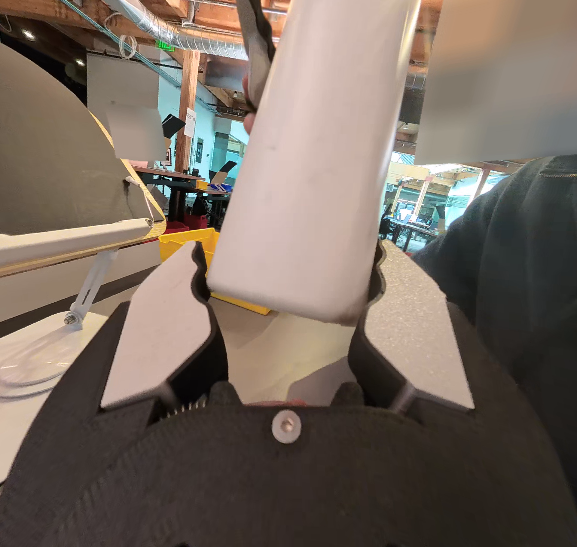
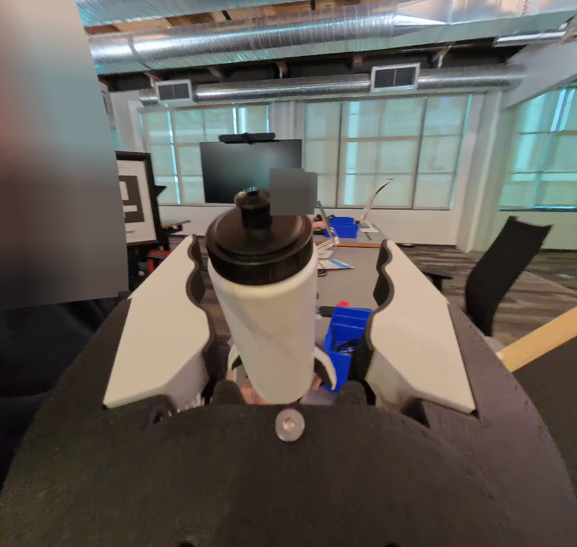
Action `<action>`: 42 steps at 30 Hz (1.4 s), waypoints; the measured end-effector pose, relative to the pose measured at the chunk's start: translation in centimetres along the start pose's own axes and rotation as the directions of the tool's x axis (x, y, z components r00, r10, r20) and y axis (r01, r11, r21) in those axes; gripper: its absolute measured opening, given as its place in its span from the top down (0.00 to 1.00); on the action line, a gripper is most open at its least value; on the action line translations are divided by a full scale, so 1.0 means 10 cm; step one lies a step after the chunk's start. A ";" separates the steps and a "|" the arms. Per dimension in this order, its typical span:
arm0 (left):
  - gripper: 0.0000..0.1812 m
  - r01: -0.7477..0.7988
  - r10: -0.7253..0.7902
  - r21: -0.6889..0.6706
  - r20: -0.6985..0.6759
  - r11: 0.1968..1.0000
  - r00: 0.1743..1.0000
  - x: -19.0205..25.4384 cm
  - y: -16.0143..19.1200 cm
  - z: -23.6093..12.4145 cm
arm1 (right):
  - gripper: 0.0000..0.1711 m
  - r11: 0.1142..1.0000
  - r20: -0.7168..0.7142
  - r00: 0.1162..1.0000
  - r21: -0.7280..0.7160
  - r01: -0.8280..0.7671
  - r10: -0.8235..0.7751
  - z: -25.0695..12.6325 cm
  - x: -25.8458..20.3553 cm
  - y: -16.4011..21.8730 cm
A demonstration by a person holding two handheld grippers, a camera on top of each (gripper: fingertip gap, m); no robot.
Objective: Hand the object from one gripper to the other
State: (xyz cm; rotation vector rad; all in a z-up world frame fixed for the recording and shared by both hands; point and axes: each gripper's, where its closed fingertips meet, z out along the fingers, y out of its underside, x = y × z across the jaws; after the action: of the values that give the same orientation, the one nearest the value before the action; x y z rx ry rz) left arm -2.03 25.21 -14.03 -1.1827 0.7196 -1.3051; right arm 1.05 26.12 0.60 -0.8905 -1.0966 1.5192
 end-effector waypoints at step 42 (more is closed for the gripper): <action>0.40 0.381 -0.312 -0.597 0.221 0.706 0.924 0.02 0.17 0.06 | 0.46 -0.627 0.744 0.041 -0.590 0.508 -0.667 -0.01 0.68 1.46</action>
State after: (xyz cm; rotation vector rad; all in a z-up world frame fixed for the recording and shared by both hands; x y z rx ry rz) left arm -0.83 24.96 -15.38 -2.0074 0.9275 -1.3286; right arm -4.77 31.81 -13.29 -0.4488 -1.9158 -0.9123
